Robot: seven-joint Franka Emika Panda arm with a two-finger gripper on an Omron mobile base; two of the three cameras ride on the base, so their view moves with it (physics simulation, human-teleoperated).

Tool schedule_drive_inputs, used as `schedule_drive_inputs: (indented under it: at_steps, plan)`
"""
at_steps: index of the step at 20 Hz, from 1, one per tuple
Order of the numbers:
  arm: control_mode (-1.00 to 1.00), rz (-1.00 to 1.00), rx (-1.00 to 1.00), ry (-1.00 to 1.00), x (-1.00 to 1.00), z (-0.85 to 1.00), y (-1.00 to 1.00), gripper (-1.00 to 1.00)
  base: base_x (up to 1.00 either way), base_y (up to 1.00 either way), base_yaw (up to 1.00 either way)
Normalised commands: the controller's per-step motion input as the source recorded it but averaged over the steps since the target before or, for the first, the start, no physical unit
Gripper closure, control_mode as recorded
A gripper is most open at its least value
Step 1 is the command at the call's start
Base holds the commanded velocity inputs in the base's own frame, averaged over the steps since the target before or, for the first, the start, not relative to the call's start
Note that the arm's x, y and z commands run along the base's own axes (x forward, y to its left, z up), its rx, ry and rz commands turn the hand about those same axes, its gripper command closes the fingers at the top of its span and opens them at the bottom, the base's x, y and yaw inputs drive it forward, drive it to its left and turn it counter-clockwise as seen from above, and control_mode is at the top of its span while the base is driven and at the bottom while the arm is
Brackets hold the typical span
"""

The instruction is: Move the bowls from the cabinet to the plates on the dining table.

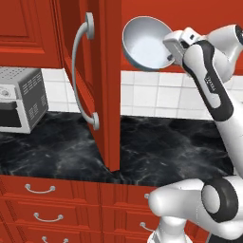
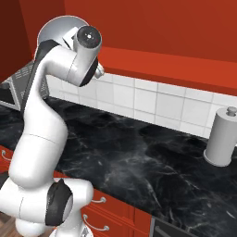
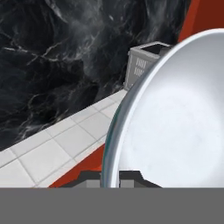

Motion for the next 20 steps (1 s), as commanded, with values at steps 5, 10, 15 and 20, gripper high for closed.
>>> schedule_drive_inputs:
  at_steps: [5,10,15,20]
  plan:
    - [-1.0,0.0,0.0,0.08,-0.58,0.15,-0.12,1.0,0.0,0.0,0.0]
    - [-1.0,0.0,0.0,0.07,-0.58,0.1,-0.11,1.0,0.0,0.0,0.0]
    - [-1.0,0.0,0.0,0.08,-0.56,0.06,-0.09,1.0,0.0,0.0,0.0]
    - [-1.0,0.0,0.0,0.1,-0.52,0.02,-0.01,1.0,0.0,0.0,0.0]
